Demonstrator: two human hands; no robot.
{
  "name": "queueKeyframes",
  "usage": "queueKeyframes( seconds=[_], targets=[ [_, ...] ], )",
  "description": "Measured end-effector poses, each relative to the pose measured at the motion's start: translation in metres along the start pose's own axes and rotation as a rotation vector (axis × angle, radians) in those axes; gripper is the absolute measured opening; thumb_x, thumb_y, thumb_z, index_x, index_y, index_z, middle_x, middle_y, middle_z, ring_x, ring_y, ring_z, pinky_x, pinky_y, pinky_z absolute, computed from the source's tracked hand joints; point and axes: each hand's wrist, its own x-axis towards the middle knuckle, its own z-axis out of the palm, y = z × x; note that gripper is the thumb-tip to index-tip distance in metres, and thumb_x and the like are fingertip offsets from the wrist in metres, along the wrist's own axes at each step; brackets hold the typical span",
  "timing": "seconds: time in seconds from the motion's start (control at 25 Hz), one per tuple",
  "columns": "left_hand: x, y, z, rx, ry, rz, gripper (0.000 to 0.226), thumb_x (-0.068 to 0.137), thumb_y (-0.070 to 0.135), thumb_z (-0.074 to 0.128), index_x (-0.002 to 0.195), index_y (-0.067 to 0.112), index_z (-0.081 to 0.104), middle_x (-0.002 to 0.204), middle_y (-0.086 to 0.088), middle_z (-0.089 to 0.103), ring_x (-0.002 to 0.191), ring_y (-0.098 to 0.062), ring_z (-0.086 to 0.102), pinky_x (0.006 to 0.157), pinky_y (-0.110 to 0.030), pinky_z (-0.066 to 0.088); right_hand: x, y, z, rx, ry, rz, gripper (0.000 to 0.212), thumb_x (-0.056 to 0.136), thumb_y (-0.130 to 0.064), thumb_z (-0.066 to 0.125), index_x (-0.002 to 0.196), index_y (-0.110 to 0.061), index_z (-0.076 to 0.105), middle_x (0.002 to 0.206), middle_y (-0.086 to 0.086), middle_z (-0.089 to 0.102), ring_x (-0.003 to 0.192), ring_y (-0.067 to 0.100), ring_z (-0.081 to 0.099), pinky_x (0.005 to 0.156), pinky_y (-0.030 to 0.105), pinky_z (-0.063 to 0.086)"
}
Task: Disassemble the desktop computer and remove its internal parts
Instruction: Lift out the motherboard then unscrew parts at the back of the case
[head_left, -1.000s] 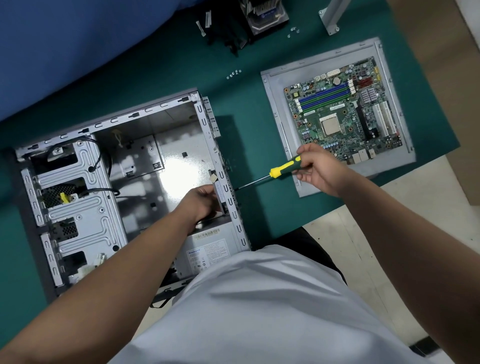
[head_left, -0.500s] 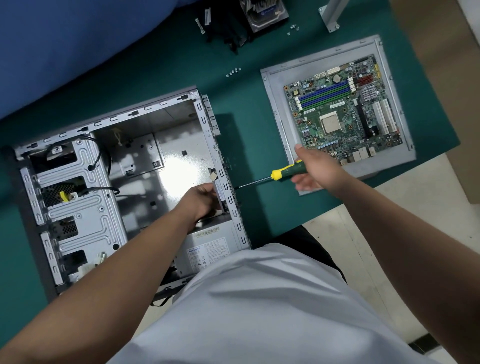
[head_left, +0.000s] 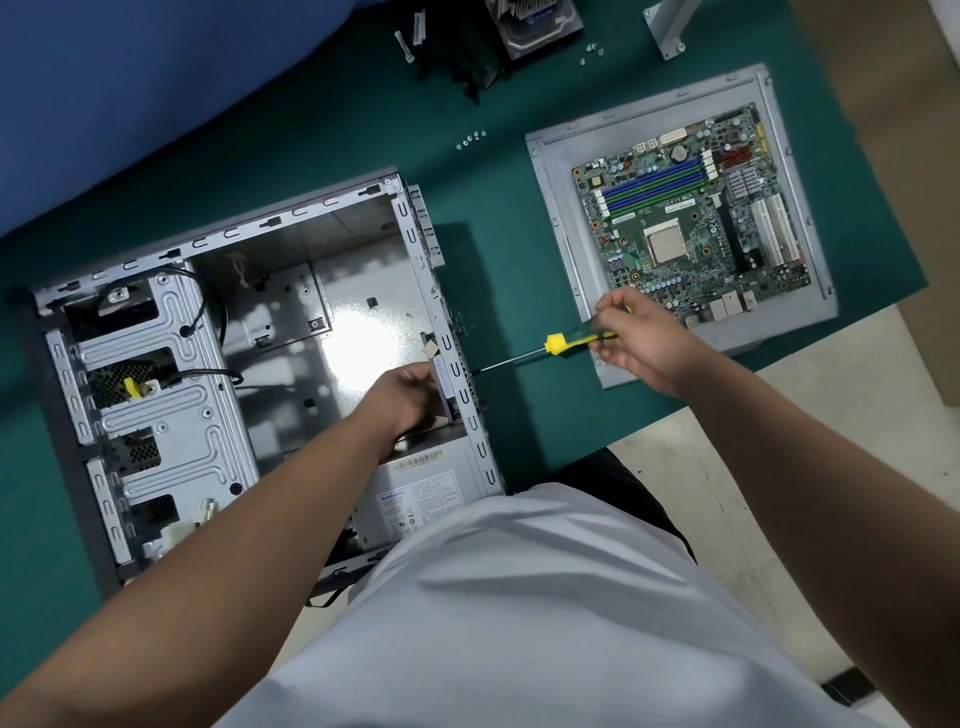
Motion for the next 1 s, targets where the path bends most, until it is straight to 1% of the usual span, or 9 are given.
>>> queueKeyframes(
  seconds=[0.04,0.12,0.32,0.56,0.72,0.8,0.84,0.92,1.0],
  targets=[
    [0.001,-0.001,0.0,-0.001,0.0,-0.001,0.037,0.096,-0.013,0.055,0.077,0.012,0.075,0.071,-0.001,0.077,0.056,-0.009,0.07,0.052,-0.019,0.055,0.003,0.002,-0.001,0.151,-0.034,0.031,0.026,0.095,0.011,0.047,0.093,-0.014,0.054,0.098,0.013,0.062,0.078,0.02,0.061,0.066,0.028,0.054],
    [0.002,-0.002,-0.001,-0.004,-0.002,-0.005,0.049,0.095,-0.013,0.056,0.066,0.02,0.078,0.071,0.0,0.077,0.056,-0.009,0.07,0.05,-0.019,0.053,0.003,0.001,-0.003,0.307,-0.073,0.05,0.04,0.086,0.023,0.04,0.09,-0.013,0.055,0.105,0.013,0.063,0.092,0.027,0.061,0.076,0.033,0.057],
    [0.001,-0.001,0.0,-0.012,-0.012,-0.008,0.054,0.095,-0.012,0.058,0.062,0.025,0.079,0.073,0.0,0.078,0.059,-0.009,0.072,0.055,-0.02,0.057,0.006,0.002,0.0,0.366,-0.051,0.061,0.041,0.083,0.023,0.037,0.086,-0.013,0.056,0.101,0.011,0.064,0.097,0.03,0.058,0.077,0.036,0.057],
    [-0.003,0.002,0.0,0.001,-0.01,-0.011,0.038,0.098,-0.009,0.055,0.078,0.016,0.075,0.068,0.001,0.076,0.055,-0.006,0.07,0.052,-0.017,0.054,0.008,0.002,-0.006,0.444,0.007,0.072,0.039,0.083,0.023,0.036,0.087,-0.012,0.053,0.101,0.013,0.061,0.097,0.03,0.06,0.073,0.032,0.058],
    [-0.004,0.004,0.001,0.007,-0.006,-0.018,0.038,0.097,-0.011,0.056,0.078,0.017,0.074,0.066,0.004,0.076,0.055,-0.004,0.07,0.052,-0.016,0.054,0.005,0.006,0.0,0.435,0.068,0.001,0.037,0.085,0.026,0.046,0.092,-0.01,0.053,0.107,0.013,0.063,0.108,0.035,0.065,0.083,0.033,0.06],
    [-0.004,0.004,0.0,0.011,-0.007,-0.021,0.039,0.097,-0.01,0.056,0.076,0.017,0.074,0.067,0.003,0.076,0.054,-0.005,0.069,0.052,-0.016,0.054,0.002,0.014,0.009,0.252,0.075,-0.09,0.033,0.087,0.018,0.06,0.093,-0.014,0.054,0.107,0.01,0.064,0.105,0.032,0.067,0.088,0.037,0.059],
    [-0.004,0.004,0.0,0.015,-0.007,-0.024,0.039,0.097,-0.009,0.056,0.075,0.017,0.074,0.068,0.001,0.076,0.053,-0.006,0.069,0.051,-0.016,0.053,0.0,0.02,0.015,0.065,0.098,-0.152,0.03,0.087,0.009,0.067,0.094,-0.017,0.054,0.104,0.007,0.064,0.094,0.027,0.067,0.081,0.035,0.059],
    [-0.004,0.004,0.0,0.026,0.003,-0.026,0.04,0.097,-0.009,0.055,0.074,0.018,0.074,0.065,0.001,0.075,0.05,-0.005,0.067,0.047,-0.015,0.05,-0.003,0.029,0.027,-0.324,0.154,-0.28,0.029,0.088,-0.012,0.075,0.097,-0.023,0.049,0.091,0.002,0.062,0.072,0.021,0.059,0.06,0.03,0.049],
    [-0.004,0.005,0.0,0.039,0.011,-0.03,0.04,0.098,-0.008,0.055,0.074,0.018,0.073,0.062,0.003,0.074,0.048,-0.004,0.066,0.045,-0.014,0.048,-0.005,0.034,0.037,-0.67,0.243,-0.422,0.029,0.09,-0.027,0.073,0.103,-0.022,0.048,0.087,0.002,0.059,0.073,0.024,0.055,0.059,0.031,0.039]
  ],
)
